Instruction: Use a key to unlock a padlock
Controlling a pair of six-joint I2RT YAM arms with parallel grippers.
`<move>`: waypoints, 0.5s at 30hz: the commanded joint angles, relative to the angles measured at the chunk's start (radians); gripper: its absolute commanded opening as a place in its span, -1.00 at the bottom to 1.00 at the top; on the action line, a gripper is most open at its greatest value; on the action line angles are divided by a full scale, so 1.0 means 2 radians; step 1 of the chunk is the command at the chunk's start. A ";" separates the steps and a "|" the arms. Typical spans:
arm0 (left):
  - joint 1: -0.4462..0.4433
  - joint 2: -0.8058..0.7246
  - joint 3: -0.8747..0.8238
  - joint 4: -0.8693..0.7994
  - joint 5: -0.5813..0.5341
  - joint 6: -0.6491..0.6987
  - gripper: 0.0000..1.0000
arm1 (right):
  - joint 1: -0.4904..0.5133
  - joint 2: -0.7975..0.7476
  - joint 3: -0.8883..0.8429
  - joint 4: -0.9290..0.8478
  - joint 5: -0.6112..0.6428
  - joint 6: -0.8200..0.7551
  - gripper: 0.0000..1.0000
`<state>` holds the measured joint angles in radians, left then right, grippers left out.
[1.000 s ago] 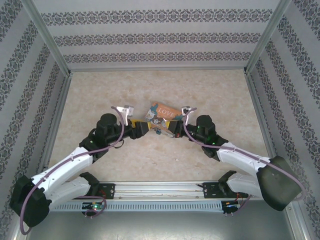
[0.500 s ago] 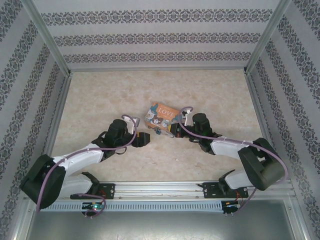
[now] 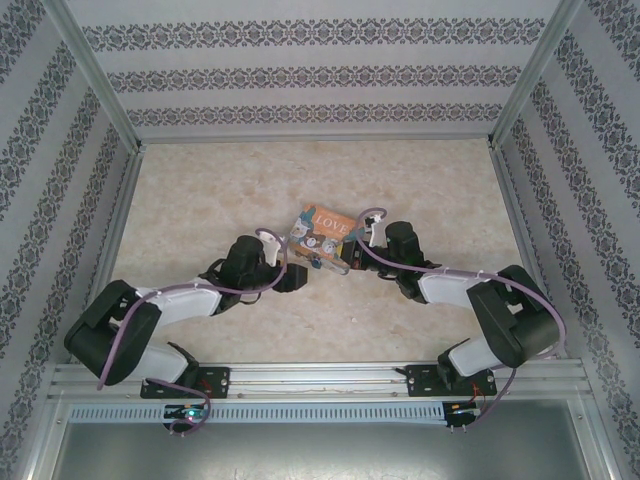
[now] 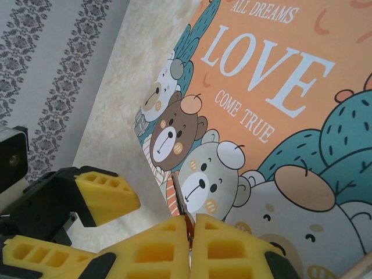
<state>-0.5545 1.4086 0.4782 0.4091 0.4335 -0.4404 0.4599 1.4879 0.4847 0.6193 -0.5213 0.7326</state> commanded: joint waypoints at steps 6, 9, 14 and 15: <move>0.003 0.041 0.024 0.042 0.011 0.021 0.29 | -0.002 0.035 0.002 0.028 -0.003 0.003 -1.00; 0.003 0.057 0.032 0.048 0.008 0.022 0.24 | 0.001 0.042 0.004 0.037 -0.003 0.007 -1.00; 0.004 0.082 0.035 0.069 0.002 0.017 0.21 | 0.004 0.047 0.004 0.041 -0.002 0.009 -1.00; 0.004 0.086 0.036 0.074 0.001 0.016 0.19 | 0.004 0.047 0.004 0.041 -0.002 0.009 -1.00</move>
<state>-0.5545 1.5604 0.5312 0.4873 0.4404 -0.4221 0.4610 1.5539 0.4908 0.7311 -0.5335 0.7383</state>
